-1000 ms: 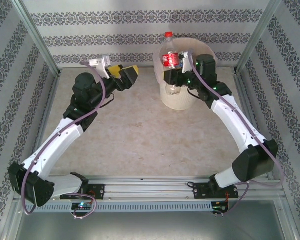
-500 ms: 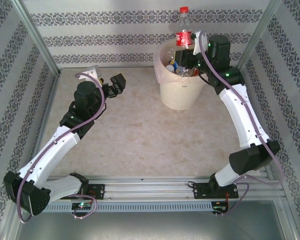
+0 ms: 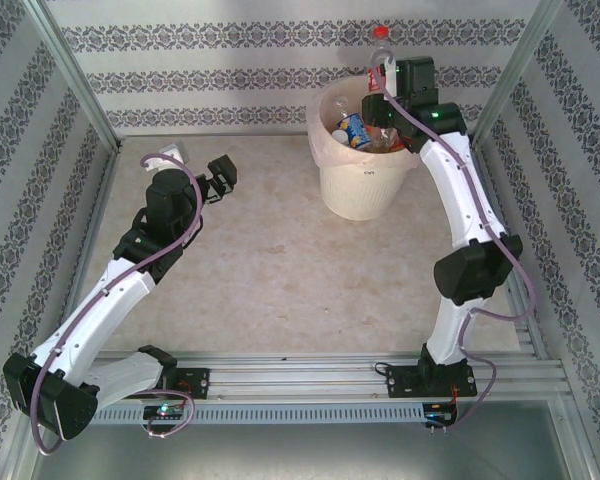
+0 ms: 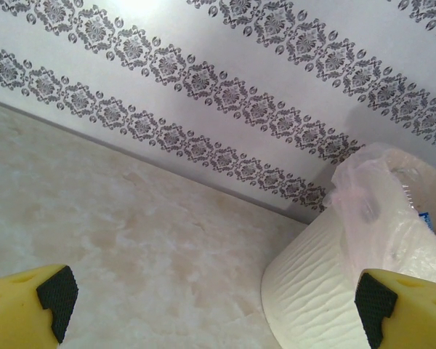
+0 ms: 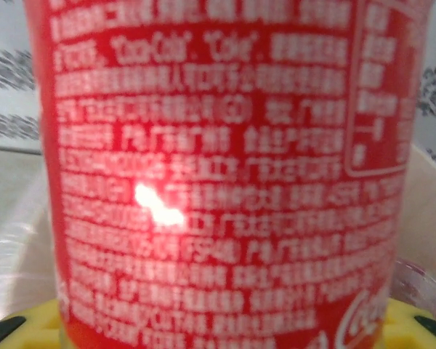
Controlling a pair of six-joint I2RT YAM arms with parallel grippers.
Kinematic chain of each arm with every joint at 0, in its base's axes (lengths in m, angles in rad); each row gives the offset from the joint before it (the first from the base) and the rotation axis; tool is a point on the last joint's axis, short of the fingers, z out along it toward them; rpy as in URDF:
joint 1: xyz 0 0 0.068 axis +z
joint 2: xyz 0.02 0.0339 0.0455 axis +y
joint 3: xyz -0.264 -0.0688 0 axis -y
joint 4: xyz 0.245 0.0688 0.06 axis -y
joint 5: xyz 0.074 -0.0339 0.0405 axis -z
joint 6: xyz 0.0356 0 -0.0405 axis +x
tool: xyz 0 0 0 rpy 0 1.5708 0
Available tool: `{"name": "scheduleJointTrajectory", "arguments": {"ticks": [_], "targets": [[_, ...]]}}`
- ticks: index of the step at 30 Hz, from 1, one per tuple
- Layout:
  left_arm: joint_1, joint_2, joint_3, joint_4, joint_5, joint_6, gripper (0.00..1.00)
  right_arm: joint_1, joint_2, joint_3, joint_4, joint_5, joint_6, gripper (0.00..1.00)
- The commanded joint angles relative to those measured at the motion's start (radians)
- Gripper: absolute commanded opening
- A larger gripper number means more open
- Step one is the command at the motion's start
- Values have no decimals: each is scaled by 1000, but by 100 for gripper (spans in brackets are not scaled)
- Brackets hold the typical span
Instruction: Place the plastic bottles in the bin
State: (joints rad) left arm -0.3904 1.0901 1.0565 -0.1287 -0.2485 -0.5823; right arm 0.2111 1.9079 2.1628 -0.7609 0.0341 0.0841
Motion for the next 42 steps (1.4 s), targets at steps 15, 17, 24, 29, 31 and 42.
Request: {"name": "scheduleJointTrajectory", "arguments": {"ticks": [15,17,24,29,31,42], "targets": [[33,13,-3,-30,10,-49,100,-23,56,61,-8,84,8,73],[34,20,-2,-29,15,-56,100,-26,82,83,-9,83,21,67],[39,22,1,-48,6,-56,100,-20,130,105,-83,126,40,52],[46,29,-2,-48,6,-66,100,-14,105,-13,-50,100,31,47],[48,37,-2,-48,10,-71,100,-12,105,-36,-40,101,31,46],[65,58,15,-98,0,-97,100,2,47,35,-36,119,3,47]]}}
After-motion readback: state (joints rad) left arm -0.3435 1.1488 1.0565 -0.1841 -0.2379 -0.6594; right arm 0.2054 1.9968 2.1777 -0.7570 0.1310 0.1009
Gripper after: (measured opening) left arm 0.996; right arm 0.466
